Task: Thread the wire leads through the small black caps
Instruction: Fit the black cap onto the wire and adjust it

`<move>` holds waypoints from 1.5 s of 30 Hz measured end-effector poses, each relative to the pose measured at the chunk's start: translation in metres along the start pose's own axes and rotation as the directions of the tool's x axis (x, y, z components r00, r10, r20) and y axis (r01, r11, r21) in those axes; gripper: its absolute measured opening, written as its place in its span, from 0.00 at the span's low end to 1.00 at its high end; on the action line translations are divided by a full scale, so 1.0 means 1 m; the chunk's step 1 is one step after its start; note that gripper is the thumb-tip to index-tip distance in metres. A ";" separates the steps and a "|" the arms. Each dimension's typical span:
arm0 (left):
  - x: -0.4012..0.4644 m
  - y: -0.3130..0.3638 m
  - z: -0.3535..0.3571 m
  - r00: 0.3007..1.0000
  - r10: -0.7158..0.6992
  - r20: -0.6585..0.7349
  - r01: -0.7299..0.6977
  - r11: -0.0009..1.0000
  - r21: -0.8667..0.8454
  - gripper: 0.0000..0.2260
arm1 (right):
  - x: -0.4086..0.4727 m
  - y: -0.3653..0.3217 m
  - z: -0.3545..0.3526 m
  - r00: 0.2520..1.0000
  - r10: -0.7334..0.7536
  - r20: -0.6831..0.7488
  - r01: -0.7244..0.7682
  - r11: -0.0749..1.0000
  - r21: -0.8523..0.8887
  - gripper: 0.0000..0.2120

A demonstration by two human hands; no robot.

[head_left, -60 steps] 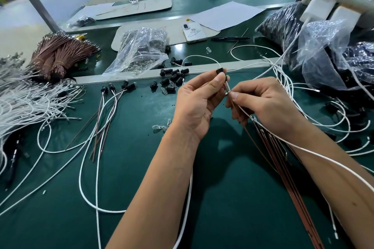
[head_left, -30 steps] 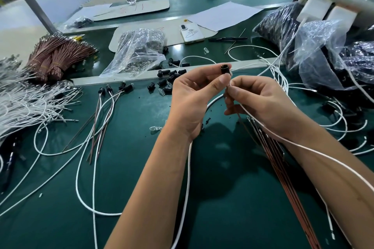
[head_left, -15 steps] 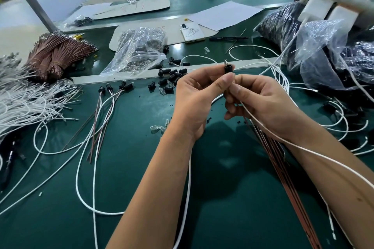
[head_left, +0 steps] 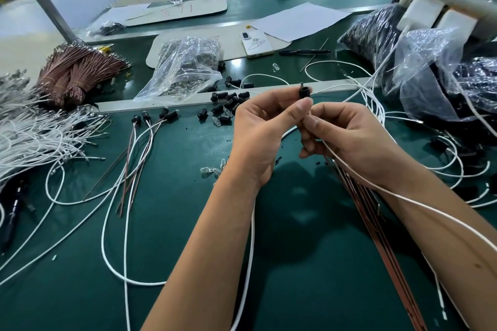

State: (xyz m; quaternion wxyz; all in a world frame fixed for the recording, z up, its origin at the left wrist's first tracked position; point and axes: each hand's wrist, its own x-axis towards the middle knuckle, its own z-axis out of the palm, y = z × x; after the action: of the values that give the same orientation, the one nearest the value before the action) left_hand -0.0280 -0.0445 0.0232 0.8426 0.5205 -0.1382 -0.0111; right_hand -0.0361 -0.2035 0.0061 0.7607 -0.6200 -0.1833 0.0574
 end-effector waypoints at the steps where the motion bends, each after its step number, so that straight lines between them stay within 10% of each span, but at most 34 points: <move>1: 0.000 0.000 0.000 1.000 0.000 0.003 0.000 1.000 -0.003 0.09 | 0.000 0.000 0.000 1.000 -0.004 -0.005 0.004 1.000 -0.001 0.07; 45: 0.002 0.000 -0.002 0.999 0.029 0.032 -0.028 0.999 -0.025 0.09 | 0.002 0.001 -0.001 0.998 -0.046 -0.053 0.049 0.997 0.053 0.08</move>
State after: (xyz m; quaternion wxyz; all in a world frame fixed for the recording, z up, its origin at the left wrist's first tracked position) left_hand -0.0261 -0.0433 0.0227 0.8468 0.5076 -0.1589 -0.0091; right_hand -0.0342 -0.2035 0.0050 0.7829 -0.5958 -0.1767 0.0281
